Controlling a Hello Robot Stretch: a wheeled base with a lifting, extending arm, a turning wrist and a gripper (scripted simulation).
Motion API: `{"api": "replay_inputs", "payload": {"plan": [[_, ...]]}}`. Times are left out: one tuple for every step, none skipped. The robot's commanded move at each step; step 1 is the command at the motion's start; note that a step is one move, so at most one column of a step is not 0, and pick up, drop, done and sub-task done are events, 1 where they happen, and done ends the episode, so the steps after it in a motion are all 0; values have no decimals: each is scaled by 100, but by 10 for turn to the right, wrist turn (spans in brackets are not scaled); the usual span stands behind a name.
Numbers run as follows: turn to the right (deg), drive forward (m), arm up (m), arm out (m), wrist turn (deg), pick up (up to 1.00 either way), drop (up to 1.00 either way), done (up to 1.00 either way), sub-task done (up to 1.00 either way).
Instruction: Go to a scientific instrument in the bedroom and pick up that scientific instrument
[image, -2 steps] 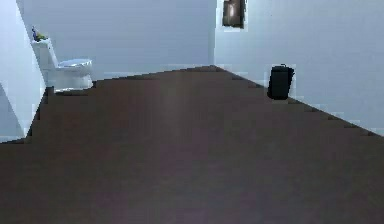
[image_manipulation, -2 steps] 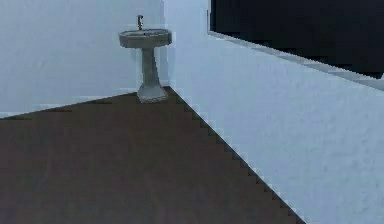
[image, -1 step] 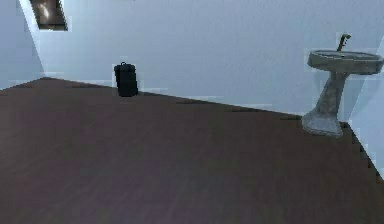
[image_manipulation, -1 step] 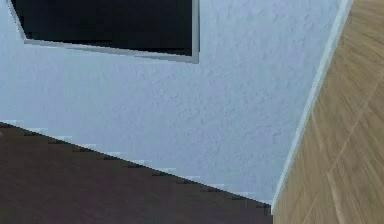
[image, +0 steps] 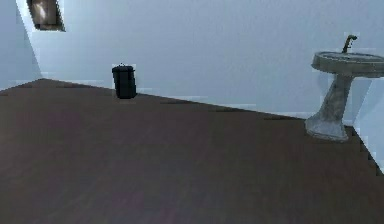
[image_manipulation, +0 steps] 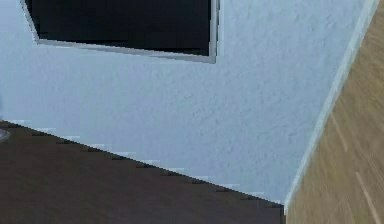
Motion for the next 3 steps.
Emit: {"api": "replay_inputs", "payload": {"plan": [[-450,0,0,0,0,0,0,0,0],[-390,0,0,0,0,0,0,0,0],[0,35,0,0,0,0,0,0,0]]}}
